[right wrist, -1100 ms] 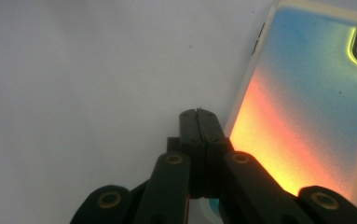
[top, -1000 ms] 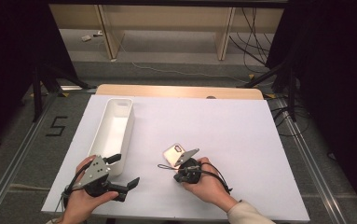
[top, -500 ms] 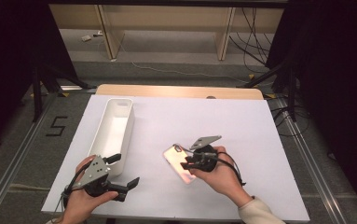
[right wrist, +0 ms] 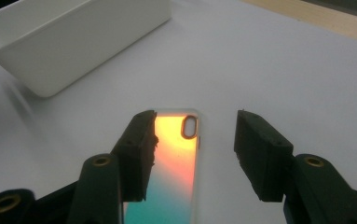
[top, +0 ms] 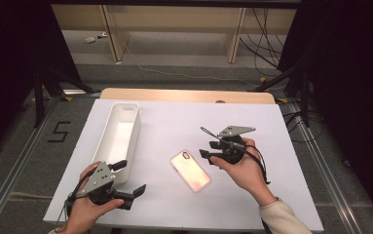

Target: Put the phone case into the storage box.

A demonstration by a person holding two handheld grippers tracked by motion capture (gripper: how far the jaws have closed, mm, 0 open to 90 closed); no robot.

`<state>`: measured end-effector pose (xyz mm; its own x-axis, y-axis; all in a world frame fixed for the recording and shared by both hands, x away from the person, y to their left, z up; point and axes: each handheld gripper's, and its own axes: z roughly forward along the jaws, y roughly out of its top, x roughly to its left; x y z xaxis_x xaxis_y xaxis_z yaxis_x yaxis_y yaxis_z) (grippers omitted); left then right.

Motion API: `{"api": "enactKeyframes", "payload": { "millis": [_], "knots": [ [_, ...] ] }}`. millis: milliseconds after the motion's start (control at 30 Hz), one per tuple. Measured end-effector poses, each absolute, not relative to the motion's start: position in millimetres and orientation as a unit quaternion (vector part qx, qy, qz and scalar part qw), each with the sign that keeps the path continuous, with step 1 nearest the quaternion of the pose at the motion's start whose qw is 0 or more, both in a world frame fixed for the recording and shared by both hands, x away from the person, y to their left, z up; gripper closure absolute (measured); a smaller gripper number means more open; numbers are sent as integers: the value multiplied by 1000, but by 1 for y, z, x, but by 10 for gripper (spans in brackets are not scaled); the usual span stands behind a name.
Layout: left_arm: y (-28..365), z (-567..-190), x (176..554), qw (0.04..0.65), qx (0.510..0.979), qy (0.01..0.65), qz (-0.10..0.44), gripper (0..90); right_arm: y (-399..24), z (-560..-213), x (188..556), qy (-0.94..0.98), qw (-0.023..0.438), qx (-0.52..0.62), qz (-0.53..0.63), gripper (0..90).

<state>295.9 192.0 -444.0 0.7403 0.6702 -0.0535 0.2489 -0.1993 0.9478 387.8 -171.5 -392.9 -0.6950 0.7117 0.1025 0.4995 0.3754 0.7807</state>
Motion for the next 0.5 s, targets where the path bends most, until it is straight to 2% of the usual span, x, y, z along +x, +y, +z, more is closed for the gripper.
{"api": "enactKeyframes", "payload": {
  "millis": [500],
  "knots": [
    [191,-443,295,555,751,304,190,0,-156,-390,396,811,120,392,417,454]
  ]
}}
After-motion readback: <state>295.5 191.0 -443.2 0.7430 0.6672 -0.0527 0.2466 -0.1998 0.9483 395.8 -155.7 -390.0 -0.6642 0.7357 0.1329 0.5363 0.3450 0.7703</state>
